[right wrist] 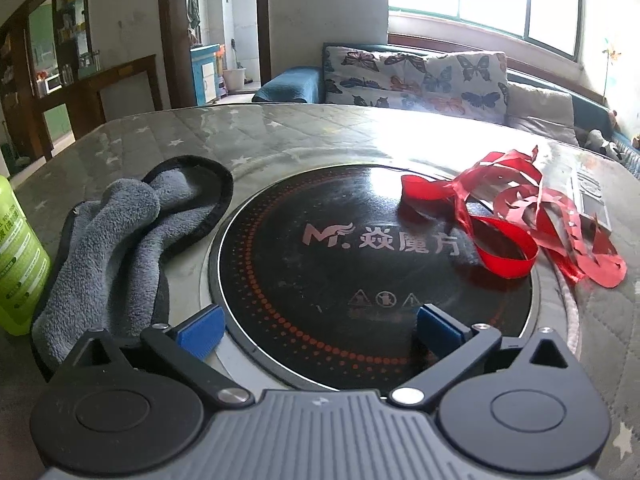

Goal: Clean container

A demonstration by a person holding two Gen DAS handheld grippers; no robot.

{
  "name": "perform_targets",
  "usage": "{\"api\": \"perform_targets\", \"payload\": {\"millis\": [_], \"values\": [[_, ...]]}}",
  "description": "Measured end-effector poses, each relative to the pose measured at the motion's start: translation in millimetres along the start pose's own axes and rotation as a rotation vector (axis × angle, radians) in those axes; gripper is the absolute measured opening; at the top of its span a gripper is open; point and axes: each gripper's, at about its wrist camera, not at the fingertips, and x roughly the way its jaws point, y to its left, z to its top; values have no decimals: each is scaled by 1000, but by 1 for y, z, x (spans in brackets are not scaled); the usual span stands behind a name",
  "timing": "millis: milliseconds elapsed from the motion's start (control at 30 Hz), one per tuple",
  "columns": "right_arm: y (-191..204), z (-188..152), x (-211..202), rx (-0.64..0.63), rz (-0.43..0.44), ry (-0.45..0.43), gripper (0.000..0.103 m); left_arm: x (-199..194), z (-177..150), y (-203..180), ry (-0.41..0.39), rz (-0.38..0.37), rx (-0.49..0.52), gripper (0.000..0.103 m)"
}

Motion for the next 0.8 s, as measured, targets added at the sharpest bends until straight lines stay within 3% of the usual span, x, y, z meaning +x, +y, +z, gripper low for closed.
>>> {"api": "perform_targets", "payload": {"millis": [800], "values": [[1, 0, -2, -2, -1, -1, 103, 2, -1, -1, -1, 1, 0, 103]]}}
